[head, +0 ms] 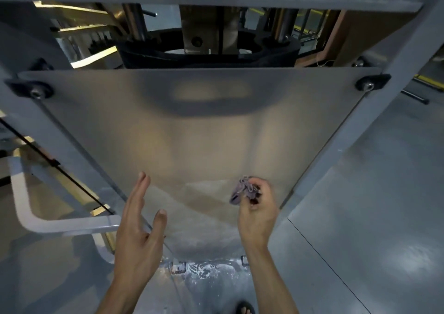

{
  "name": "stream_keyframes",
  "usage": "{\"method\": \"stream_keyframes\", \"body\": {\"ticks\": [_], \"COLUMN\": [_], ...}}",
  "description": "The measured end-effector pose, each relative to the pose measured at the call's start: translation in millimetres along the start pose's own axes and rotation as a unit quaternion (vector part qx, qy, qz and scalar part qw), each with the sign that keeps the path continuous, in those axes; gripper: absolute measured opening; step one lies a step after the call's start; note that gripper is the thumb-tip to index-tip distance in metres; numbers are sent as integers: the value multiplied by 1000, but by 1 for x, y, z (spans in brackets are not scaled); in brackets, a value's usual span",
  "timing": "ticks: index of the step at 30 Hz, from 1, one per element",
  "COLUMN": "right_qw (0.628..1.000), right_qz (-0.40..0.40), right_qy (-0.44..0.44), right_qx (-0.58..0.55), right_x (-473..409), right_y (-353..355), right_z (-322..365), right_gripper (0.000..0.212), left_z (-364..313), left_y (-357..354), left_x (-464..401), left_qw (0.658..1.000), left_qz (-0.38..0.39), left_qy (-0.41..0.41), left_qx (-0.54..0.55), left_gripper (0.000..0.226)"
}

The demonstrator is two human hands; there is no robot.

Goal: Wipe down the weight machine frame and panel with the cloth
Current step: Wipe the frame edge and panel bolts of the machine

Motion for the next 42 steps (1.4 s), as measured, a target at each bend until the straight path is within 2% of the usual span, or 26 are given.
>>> {"method": "stream_keyframes", "body": {"ticks": [2,6,8,9,11,13,16,19,22,24,26,29,31,33,36,39,42], "right_qw": [1000,988,987,989,991,995,999,993,985,989,997,999,998,993,985,990,999], "right_qz": [15,-81,-123,-133,-128,-89,-29,-93,-157,-139,-81,-22,-47,-111,-154,-128,-39], "right_qy": [-2,-12,-24,-32,-41,-29,-2,-30,-43,-24,-12,14,12,-7,-14,-25,-13], "right_qx": [4,130,103,55,-12,-36,18,71,49,31,0,26,44,45,72,52,19], "right_x": [1,-12,-18,-17,-9,5,16,4,-3,4,19,32,25,16,11,26,50], "right_y": [1,50,58,51,25,0,-9,17,26,6,-23,-38,-23,-3,1,-33,-72], "right_z": [-2,-11,-15,-11,1,14,17,9,16,30,36,36,33,27,26,34,43], "right_gripper": [43,39,41,43,40,36,40,35,26,32,42,49,43,41,50,51,40], "left_z": [2,1,2,2,4,7,8,12,14,13,13,14,15,16,18,20,22], "left_y": [4,13,18,21,27,31,38,41,42,42,44,48,50,53,55,59,63], "left_x": [-2,-1,-2,-2,-4,-6,-10,-13,-15,-16,-18,-21,-24,-25,-26,-27,-30], "left_qw": [1000,1000,999,999,999,998,998,998,997,997,996,996,996,996,995,994,994], "left_qz": [2,21,34,40,48,54,56,60,70,78,83,82,84,90,102,106,110], "left_qy": [-6,-18,-3,0,11,18,13,15,11,8,7,-6,-11,-12,-15,-17,-17], "left_qx": [-2,9,13,11,3,0,-5,-9,-14,-15,-14,-21,-30,-25,-10,-7,-8], "left_gripper": [59,54,58,60,67,70,73,75,75,75,75,72,71,71,69,68,68]}}
Point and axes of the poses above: each hand's wrist, its own x-axis away from the middle knuckle, its own y-axis out of the back of the hand, z = x × y, the point moved 5 cm from there along -x, towards the middle knuckle, and after that the axes turned 13 degrees about y, right-handed, at the moved point
